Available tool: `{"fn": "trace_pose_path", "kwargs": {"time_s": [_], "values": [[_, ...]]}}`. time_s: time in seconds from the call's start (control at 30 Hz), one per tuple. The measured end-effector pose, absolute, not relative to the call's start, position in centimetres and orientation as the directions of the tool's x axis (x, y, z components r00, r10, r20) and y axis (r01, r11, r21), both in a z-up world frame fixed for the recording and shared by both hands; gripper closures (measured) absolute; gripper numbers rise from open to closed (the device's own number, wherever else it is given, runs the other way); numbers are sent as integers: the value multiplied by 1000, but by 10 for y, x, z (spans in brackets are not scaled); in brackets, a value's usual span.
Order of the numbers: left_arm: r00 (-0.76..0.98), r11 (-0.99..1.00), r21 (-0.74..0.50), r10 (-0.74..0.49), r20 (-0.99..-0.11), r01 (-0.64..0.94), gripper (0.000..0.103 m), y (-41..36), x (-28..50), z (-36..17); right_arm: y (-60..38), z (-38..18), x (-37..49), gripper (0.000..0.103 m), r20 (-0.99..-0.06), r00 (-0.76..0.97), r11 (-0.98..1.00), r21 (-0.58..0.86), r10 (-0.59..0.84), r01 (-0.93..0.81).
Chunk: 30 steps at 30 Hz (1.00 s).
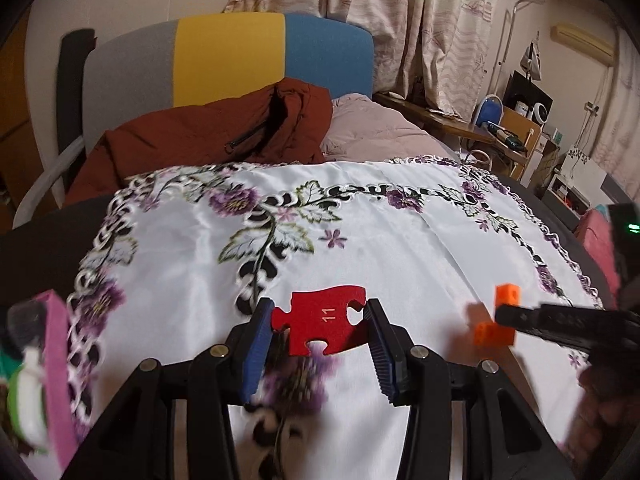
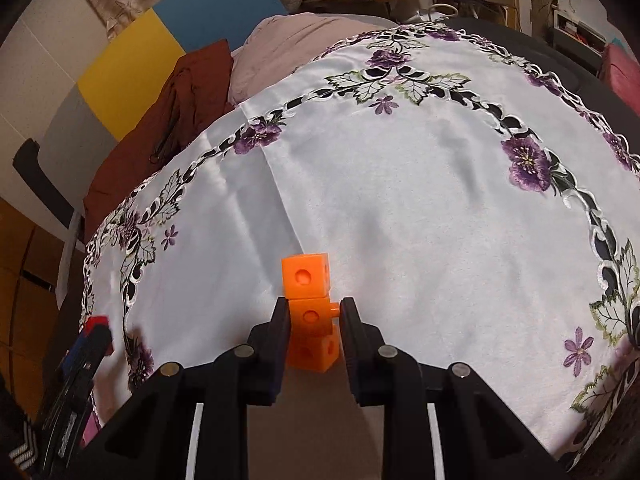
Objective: Organize rigid objects
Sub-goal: 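Carry the red puzzle piece into the tray and open the left gripper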
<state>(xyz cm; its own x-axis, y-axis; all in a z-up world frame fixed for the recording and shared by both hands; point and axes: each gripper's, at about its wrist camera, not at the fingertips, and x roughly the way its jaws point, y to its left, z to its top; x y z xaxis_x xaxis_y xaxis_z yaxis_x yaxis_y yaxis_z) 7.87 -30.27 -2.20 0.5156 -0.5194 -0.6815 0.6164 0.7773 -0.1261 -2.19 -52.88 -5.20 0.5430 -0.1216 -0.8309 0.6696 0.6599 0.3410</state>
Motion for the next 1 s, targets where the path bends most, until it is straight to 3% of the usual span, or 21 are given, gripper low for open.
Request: {"fn": "trace_pose_path", "kwargs": {"time_s": [0.3, 0.6, 1.0], "values": [[570, 804, -116, -507, -646, 584, 56, -233, 37, 6, -526, -48, -21, 79, -818, 563, 674, 350, -118, 651], [642, 884, -114, -413, -646, 454, 56, -147, 23, 18, -514, -44, -17, 79, -809, 579, 715, 346, -99, 607], [639, 953, -121, -279, -717, 279, 56, -68, 32, -15, -500, -35, -14, 79, -785, 613, 763, 340, -92, 550]]}}
